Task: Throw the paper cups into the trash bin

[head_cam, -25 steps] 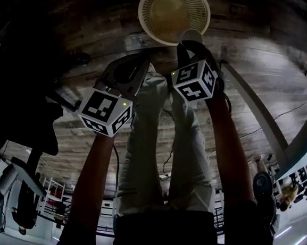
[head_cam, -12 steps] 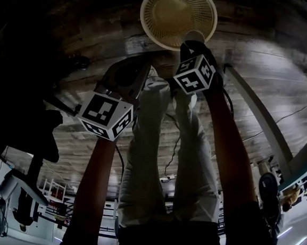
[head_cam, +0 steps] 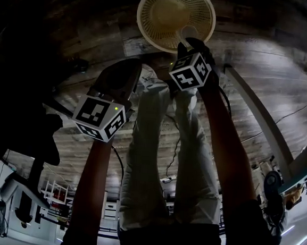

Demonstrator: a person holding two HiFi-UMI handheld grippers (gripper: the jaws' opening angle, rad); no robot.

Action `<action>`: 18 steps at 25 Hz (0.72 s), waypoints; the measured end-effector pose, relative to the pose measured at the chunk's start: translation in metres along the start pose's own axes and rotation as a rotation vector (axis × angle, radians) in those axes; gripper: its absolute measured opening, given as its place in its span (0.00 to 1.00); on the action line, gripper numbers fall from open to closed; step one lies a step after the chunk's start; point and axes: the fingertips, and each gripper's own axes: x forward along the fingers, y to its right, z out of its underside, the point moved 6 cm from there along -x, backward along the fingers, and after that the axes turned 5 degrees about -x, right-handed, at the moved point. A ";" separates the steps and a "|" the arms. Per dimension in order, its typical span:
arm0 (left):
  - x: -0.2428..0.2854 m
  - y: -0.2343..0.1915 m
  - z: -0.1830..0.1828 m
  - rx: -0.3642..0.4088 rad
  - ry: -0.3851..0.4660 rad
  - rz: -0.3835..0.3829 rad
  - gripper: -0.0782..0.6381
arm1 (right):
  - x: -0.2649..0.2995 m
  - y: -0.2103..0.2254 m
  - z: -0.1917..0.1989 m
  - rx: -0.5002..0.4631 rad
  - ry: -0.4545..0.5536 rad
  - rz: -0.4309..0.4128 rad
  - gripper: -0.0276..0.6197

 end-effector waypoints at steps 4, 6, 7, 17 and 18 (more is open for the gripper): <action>0.002 0.004 -0.004 0.010 0.007 -0.001 0.12 | -0.002 0.002 0.006 0.014 -0.013 -0.020 0.21; 0.003 0.006 -0.007 0.016 0.008 -0.001 0.12 | -0.004 0.003 0.008 0.020 -0.015 -0.019 0.21; 0.004 0.007 -0.009 0.018 0.007 0.000 0.12 | -0.005 0.004 0.010 0.025 -0.016 -0.019 0.21; 0.023 0.017 -0.009 0.014 -0.008 -0.011 0.12 | -0.010 0.015 0.027 0.084 0.013 -0.036 0.21; 0.024 0.018 -0.008 0.011 -0.010 -0.009 0.12 | -0.013 0.015 0.027 0.084 0.016 -0.039 0.21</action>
